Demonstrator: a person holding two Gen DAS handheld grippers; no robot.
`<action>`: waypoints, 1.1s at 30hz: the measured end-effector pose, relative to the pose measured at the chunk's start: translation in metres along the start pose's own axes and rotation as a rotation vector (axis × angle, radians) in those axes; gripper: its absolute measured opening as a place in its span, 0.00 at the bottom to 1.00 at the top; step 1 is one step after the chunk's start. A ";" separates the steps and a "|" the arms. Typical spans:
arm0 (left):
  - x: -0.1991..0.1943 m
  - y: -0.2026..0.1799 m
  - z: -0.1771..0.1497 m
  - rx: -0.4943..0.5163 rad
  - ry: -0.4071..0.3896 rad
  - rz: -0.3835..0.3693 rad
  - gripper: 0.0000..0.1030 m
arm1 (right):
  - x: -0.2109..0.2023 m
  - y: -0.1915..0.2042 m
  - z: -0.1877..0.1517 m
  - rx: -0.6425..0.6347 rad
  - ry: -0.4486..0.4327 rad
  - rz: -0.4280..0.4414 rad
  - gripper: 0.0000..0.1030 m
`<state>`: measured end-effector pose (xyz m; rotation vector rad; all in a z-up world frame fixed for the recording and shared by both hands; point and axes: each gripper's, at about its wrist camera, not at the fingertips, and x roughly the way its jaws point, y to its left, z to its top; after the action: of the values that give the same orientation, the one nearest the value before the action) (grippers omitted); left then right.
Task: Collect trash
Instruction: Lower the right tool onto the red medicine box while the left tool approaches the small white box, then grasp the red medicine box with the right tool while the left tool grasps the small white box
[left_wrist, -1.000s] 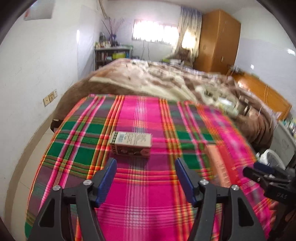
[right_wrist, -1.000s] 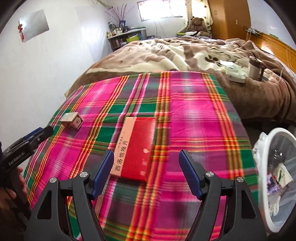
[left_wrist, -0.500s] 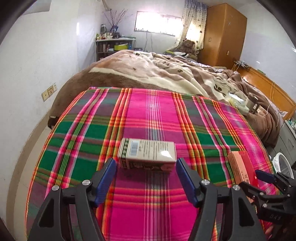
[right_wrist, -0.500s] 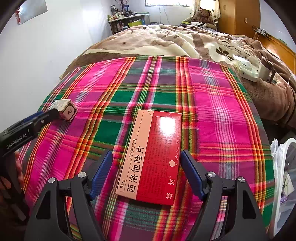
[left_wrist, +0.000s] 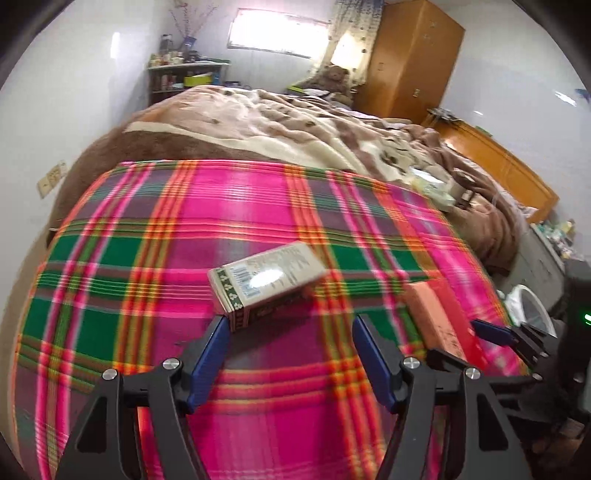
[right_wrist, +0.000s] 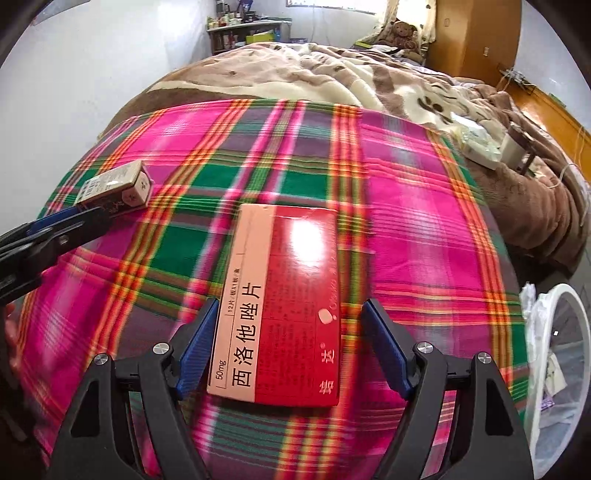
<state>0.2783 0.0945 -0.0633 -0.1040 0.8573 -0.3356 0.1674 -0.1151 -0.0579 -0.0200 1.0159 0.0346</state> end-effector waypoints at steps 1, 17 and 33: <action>-0.002 -0.004 0.001 0.016 -0.002 -0.011 0.66 | 0.001 -0.003 0.000 0.003 0.002 -0.005 0.76; 0.024 -0.002 0.018 0.201 -0.017 0.101 0.66 | 0.007 -0.007 0.005 0.007 -0.016 0.013 0.76; 0.027 -0.011 0.011 0.187 -0.007 0.078 0.36 | 0.003 -0.013 0.005 0.043 -0.058 0.039 0.61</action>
<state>0.3003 0.0753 -0.0728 0.1012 0.8169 -0.3402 0.1735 -0.1278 -0.0582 0.0402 0.9585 0.0487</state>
